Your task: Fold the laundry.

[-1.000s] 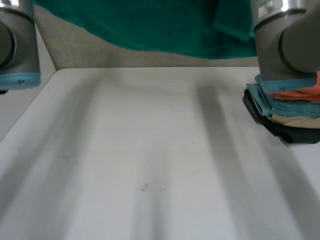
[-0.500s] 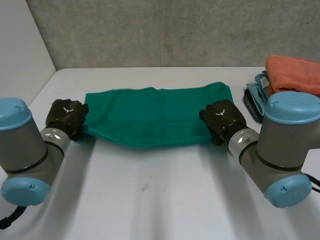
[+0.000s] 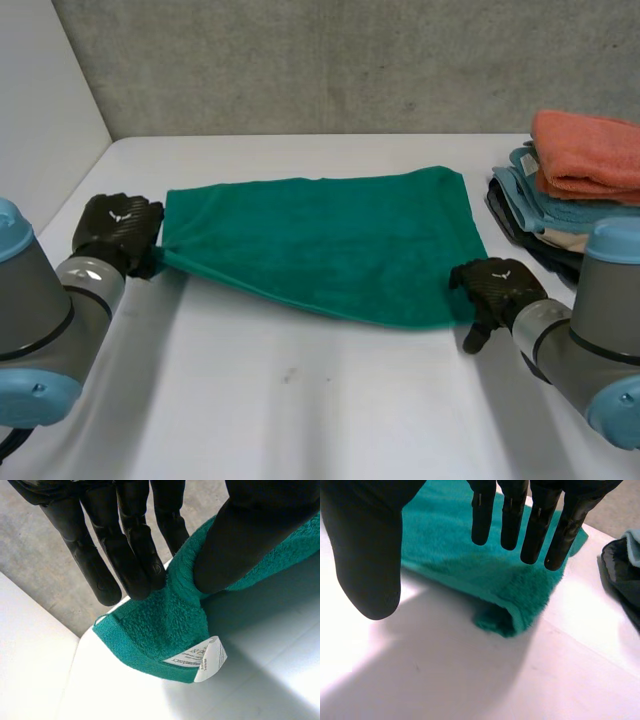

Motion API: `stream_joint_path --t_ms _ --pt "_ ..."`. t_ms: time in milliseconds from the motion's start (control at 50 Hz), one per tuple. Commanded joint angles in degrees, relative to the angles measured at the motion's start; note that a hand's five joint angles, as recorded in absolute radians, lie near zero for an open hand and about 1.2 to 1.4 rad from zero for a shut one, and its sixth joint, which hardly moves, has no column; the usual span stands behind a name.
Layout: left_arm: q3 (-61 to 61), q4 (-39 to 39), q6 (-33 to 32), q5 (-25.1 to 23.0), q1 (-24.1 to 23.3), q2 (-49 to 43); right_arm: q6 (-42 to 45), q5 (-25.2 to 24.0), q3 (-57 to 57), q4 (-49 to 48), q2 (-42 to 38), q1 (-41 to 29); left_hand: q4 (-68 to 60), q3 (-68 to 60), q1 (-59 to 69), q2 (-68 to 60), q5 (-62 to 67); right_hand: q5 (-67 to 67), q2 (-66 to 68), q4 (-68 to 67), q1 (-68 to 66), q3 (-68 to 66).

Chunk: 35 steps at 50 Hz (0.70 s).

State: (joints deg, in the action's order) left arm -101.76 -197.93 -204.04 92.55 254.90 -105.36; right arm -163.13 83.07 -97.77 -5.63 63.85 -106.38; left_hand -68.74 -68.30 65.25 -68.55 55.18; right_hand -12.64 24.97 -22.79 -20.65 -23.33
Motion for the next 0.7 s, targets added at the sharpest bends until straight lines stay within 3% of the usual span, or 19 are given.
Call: stream_joint_path --t_ms 20,380,700 --pt "0.6 0.0 0.0 0.0 1.1 0.1 9.7 -2.4 -2.5 -2.4 0.6 2.8 -11.3 -11.7 14.8 -11.5 14.8 -2.9 0.6 -2.8 -4.9 -2.2" --pt "1.2 -0.1 0.0 0.0 1.7 0.1 9.6 -2.7 1.0 -6.7 -2.4 5.2 -11.3 -11.7 14.8 -11.5 14.8 -11.3 9.0 -11.2 -13.3 -10.6" --pt "1.3 -0.1 0.0 0.1 1.7 0.2 0.6 -2.3 5.0 -6.0 -5.9 4.4 -11.3 -11.7 14.8 -11.5 14.8 -10.2 7.8 -10.0 -12.1 -9.5"
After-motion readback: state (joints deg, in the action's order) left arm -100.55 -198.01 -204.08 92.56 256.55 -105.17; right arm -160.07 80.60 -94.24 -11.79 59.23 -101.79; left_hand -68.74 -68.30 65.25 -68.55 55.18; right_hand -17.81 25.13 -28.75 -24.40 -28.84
